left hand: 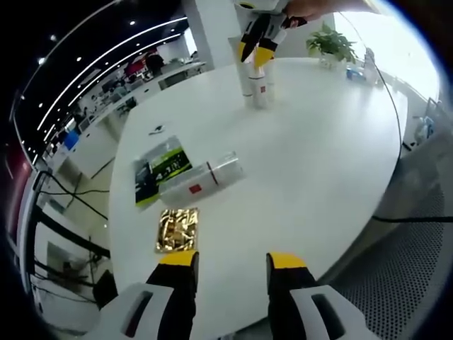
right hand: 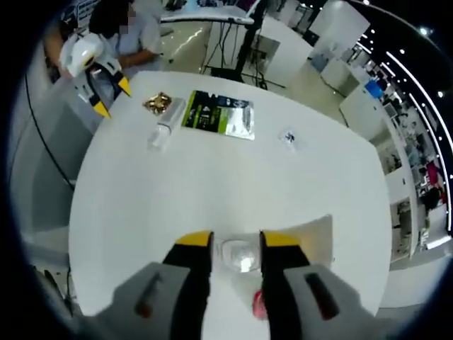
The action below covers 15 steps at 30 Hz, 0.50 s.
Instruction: Arrange the skincare products in the storage area until every visible bottle or jar stands upright without overlapping.
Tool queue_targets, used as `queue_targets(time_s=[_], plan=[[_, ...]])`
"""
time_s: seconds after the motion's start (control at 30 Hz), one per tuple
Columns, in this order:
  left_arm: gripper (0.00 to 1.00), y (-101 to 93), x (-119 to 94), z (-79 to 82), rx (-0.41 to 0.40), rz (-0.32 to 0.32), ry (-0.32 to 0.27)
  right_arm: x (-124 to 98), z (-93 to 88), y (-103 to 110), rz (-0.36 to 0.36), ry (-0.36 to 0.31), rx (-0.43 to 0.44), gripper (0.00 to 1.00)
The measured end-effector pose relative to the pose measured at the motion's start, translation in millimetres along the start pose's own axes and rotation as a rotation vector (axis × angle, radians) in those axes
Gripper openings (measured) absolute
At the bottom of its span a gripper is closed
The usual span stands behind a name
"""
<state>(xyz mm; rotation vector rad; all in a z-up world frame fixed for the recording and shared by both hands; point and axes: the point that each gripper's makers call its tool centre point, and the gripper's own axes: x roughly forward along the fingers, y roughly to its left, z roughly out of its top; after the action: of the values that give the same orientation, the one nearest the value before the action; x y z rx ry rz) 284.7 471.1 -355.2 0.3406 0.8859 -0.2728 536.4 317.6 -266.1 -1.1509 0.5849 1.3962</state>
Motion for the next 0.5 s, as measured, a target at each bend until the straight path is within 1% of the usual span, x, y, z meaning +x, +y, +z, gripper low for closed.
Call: queue_targets(time_s=[0.03,0.1,0.17,0.2,0.27,0.33,0.37,0.4,0.47,0.5], plan=[[0.39,-0.1,0.0,0.0,0.002,0.0,0.0,-1.9,2.4,-0.2,-0.004,-0.002,-0.007,0.27],[0.39,-0.1,-0.2,0.1,0.003,0.0,0.0,-5.9,10.7,-0.4,-0.011,-0.028,-0.011,0.27],[0.39,-0.3,-0.2,-0.2,0.005,0.0,0.002,-9.5,25.3,1.7,-0.013,-0.069,-0.008,0.27],[0.39,-0.3,-0.2,-0.2,0.006,0.0,0.002,-9.8,28.6,2.3,-0.015,-0.077,-0.008,0.27],[0.39,-0.8,-0.1,0.0,0.006,-0.002,0.001,-7.1,45.0,9.9,0.0,-0.115,0.016,0.26],[0.39,-0.8,0.0,-0.1,0.005,-0.003,0.002,-0.3,60.7,22.8,0.031,-0.148,0.039,0.26],[0.39,-1.0,0.0,-0.3,0.003,-0.005,0.002,6.9,71.8,35.3,0.061,-0.165,0.064,0.26],[0.39,-1.3,0.0,-0.2,-0.002,-0.007,0.002,13.5,78.4,45.9,0.089,-0.17,0.091,0.26],[0.39,-0.9,-0.2,0.1,-0.014,-0.007,-0.001,38.0,93.2,72.2,0.15,-0.17,0.152,0.27],[0.39,-0.4,-0.2,-0.4,-0.017,-0.004,0.001,47.6,96.6,80.0,0.16,-0.162,0.168,0.27]])
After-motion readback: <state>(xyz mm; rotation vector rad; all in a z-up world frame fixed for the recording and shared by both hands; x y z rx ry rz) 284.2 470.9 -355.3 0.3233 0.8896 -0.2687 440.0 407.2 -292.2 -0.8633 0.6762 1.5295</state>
